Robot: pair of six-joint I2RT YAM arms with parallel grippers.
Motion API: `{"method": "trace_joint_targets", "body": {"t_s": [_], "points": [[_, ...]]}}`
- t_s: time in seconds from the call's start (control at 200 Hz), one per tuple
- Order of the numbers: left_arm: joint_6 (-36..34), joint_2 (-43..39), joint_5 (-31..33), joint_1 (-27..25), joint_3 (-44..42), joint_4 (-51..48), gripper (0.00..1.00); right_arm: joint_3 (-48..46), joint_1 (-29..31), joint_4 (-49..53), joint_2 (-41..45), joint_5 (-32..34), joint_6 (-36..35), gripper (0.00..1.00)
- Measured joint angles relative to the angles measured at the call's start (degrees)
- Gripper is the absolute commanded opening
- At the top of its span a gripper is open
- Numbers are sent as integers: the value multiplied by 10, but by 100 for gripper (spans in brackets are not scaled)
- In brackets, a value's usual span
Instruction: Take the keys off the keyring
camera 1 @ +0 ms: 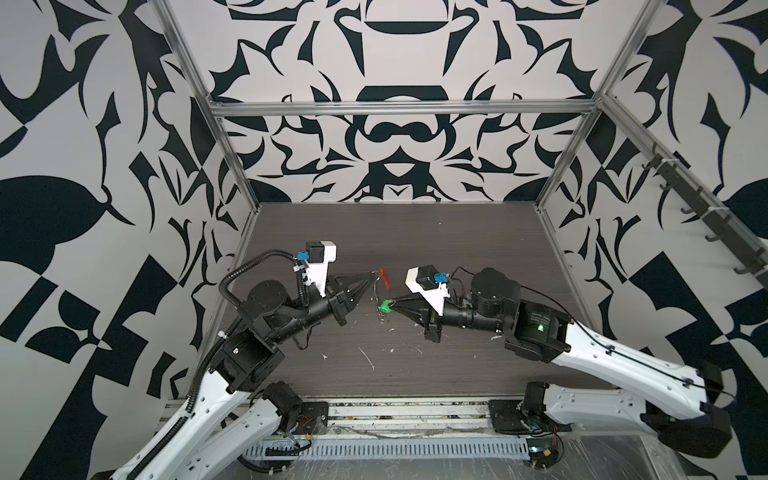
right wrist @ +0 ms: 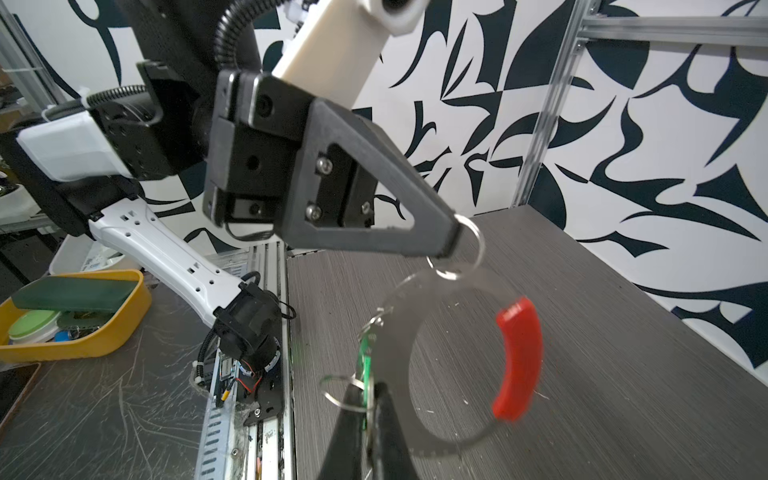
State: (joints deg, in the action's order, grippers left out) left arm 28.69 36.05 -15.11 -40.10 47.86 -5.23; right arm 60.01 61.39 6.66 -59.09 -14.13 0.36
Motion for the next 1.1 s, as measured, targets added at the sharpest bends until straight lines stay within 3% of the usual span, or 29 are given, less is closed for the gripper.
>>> {"method": "trace_joint_targets", "body": {"t_s": [0.16,0.315,0.52,0.83,1.035,1.1], "points": [[-9,-19,50,0,-4,-32,0,-39,-43,-2,31,3,19,0],[-11,-25,83,0,-10,-46,0,-100,-131,-30,50,-16,63,0],[-4,-28,98,0,-30,-52,0,-193,-227,-87,-9,-39,144,0],[10,-38,104,0,-43,-49,0,-268,-234,-179,-225,-65,239,0],[20,-37,107,0,-55,-43,0,-268,-232,-212,-276,-64,261,0],[22,-35,107,0,-57,-41,0,-268,-231,-219,-283,-62,265,9]]}}
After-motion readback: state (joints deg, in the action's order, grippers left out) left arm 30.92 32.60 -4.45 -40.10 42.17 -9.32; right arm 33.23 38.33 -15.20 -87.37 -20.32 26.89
